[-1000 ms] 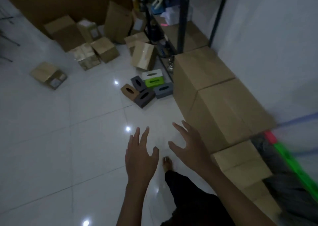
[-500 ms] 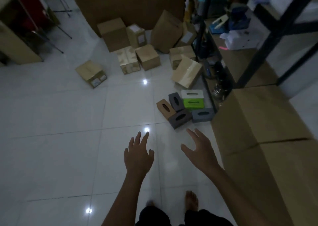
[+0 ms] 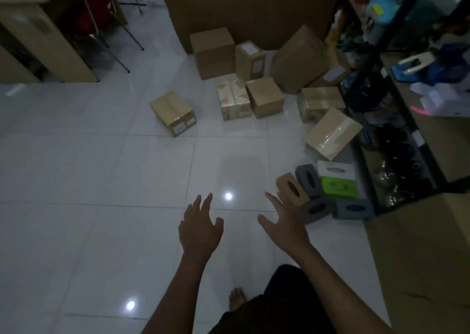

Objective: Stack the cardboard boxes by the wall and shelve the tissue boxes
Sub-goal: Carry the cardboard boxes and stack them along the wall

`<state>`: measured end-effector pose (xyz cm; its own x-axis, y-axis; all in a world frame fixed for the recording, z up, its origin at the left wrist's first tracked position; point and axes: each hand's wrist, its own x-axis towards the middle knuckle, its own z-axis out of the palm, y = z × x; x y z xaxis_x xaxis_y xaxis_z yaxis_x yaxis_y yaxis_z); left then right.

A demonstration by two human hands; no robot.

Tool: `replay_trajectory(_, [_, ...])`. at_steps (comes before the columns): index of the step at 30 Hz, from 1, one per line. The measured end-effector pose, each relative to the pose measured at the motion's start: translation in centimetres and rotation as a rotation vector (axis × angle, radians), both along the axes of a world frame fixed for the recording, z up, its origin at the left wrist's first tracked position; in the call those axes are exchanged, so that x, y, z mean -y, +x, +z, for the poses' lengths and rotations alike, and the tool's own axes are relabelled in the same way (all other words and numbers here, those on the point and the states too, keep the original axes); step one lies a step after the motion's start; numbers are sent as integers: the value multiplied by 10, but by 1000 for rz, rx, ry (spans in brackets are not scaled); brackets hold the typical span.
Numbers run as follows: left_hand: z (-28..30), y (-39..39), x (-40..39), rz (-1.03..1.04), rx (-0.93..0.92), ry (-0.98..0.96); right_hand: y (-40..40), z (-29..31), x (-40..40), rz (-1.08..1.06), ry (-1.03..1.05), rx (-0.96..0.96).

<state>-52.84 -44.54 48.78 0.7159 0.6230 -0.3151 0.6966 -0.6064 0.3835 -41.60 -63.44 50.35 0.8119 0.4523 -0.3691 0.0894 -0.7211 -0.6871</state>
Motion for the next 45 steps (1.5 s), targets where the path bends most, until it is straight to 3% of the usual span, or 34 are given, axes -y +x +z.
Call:
replay_trajectory(5, [-9,31,-87,68,32,-3,42,-6,-94,79,10,10])
replay_trajectory(12, [-21,112,-220,137,-77,42,156,-29,-250,160,43,-14])
replay_trajectory(20, [-30,217,-369,119,-220,125,296,-39,-423,311,-53,9])
replay_trajectory(26, [-57,294,-477,121,-248,70,376,-63,-533,372,-106,57])
replay_trajectory(39, [-152,445,-714,178,-267,-128,521,-148,-767,399,-227,37])
replay_trajectory(45, [-239,506,-776,270,-261,-189,579,-238,-838,416,-187,39])
